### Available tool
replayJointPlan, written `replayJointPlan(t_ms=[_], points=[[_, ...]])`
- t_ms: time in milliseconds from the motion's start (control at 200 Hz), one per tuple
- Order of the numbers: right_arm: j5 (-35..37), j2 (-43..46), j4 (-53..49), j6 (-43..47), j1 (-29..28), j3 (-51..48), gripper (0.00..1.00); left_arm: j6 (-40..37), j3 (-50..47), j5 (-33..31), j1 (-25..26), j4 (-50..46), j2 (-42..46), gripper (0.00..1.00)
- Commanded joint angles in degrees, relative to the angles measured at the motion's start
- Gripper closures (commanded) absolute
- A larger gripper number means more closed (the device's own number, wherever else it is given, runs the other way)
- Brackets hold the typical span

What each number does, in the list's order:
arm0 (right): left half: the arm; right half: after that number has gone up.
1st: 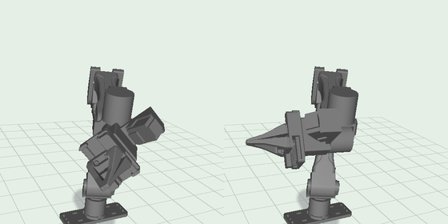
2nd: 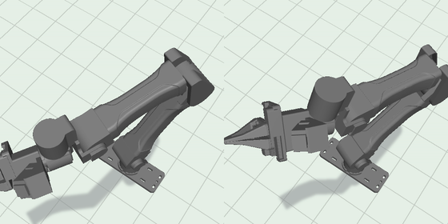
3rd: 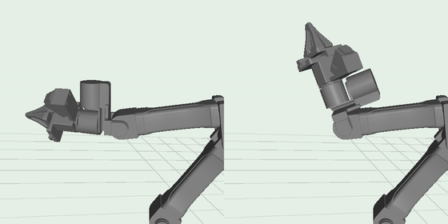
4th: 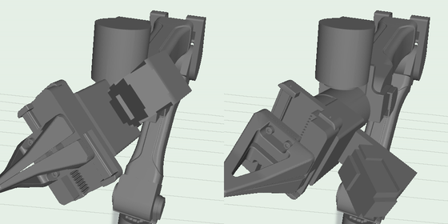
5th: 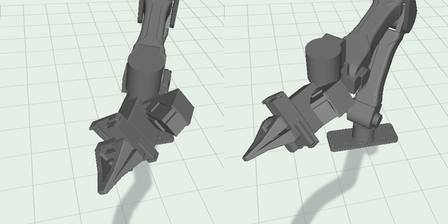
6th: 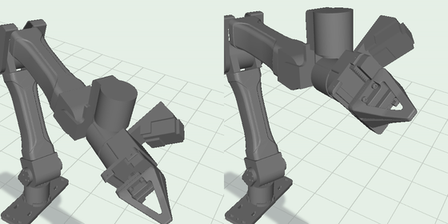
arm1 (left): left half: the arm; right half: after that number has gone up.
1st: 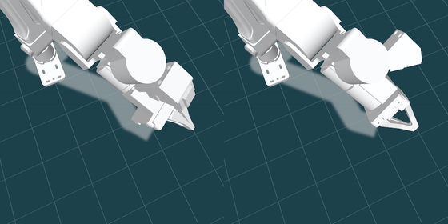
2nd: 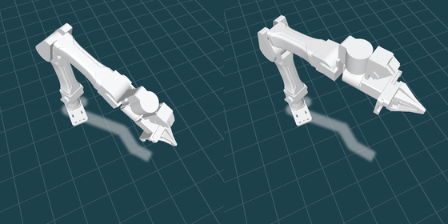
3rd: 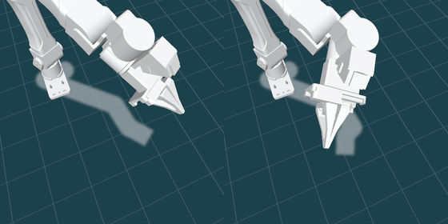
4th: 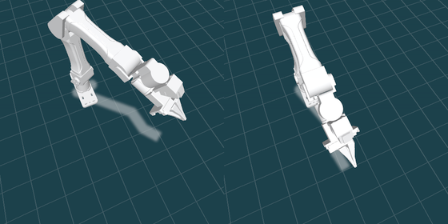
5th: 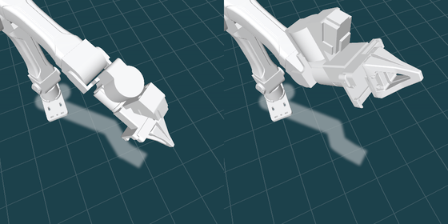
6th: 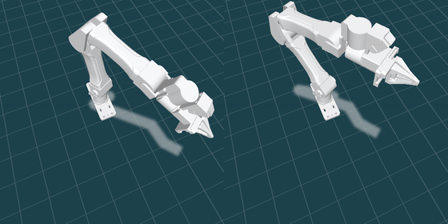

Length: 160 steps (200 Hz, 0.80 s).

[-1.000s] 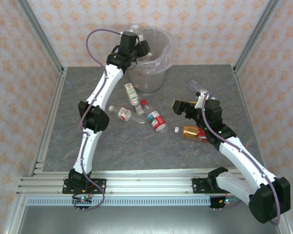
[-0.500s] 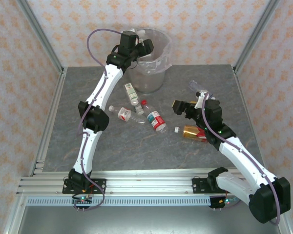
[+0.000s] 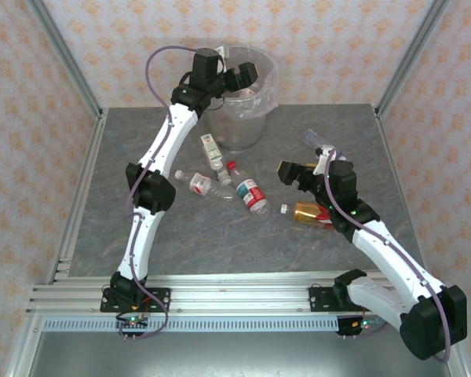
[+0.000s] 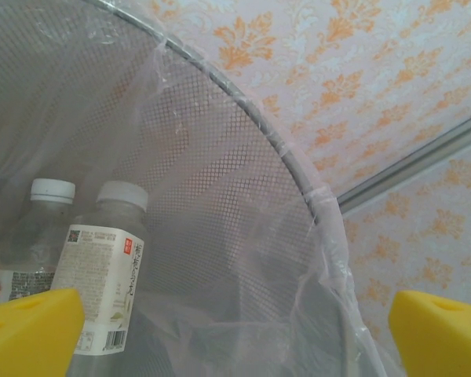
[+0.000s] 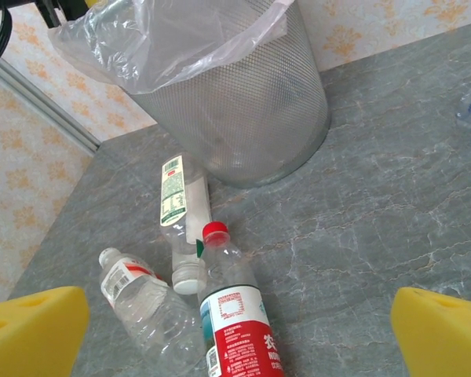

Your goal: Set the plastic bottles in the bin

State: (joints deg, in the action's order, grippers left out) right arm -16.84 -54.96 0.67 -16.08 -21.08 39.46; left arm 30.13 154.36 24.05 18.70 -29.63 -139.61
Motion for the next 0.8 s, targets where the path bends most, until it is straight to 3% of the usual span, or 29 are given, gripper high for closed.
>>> replayJointPlan(t_ms=[0,315,611,796], points=[[4.1,-0.6,-2.3,-1.0,-0.3,0.1,0.01,-3.7,1.2,2.6,-0.2,-3.4,6.5,0.0],[12.7,-4.4,-17.0,-2.7,-0.2,4.0,0.01,-4.3,-4.4,3.5,-0.2,-5.3,14.5,0.0],[15.5,-1.1,-31.1,-2.4,-0.2,3.7,0.01,-5.0,-34.1,-0.2,-0.3,7.5,33.3,0.0],[11.9,-2.2,-38.9,-0.3,-0.1,4.5,0.01,-7.0,-49.0,-3.5,-0.3,11.5,43.0,0.0]])
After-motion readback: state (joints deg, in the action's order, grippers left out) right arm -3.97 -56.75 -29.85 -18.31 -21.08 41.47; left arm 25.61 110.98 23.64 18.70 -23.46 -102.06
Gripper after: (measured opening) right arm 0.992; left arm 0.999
